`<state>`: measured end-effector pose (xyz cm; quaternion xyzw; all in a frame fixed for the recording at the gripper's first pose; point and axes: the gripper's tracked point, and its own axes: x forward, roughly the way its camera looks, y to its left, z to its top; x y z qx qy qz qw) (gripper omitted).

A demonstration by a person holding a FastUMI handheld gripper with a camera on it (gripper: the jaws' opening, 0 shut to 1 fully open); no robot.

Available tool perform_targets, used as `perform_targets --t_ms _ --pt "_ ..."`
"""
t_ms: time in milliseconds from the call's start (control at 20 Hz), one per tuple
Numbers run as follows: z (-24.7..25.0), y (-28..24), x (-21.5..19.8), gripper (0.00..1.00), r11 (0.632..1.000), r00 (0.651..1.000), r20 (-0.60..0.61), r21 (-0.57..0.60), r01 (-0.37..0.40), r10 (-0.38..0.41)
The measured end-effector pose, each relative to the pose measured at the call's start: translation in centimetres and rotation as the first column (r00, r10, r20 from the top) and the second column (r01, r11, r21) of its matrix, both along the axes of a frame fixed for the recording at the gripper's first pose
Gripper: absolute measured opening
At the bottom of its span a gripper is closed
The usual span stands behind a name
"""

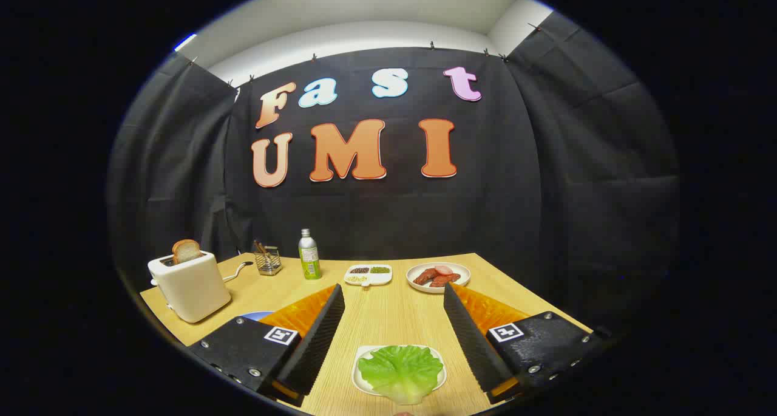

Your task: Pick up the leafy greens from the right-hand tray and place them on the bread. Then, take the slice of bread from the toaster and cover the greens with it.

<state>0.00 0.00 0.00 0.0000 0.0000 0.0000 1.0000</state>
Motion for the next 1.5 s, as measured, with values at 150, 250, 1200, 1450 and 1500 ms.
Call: perform_targets --t_ms 150,250,1200,1450,1500 --pt "-1.0 -0.2 -0.1 0.98 1.000 1.000 -0.014 -0.024 0.000 0.000" --pt "-1.0 -0.7 0.2 0.98 0.999 1.000 -0.010 -0.030 0.014 -0.014" --pt "-8.3 0.5 3.4 0.99 0.997 0.982 -0.190 -0.076 0.006 -0.020" --pt "-13.1 -0.6 3.9 0.99 0.997 0.942 -0.333 -0.077 0.021 -0.046" --pt "-14.0 -0.8 3.9 0.99 0.997 0.932 -0.358 -0.074 0.024 -0.049"
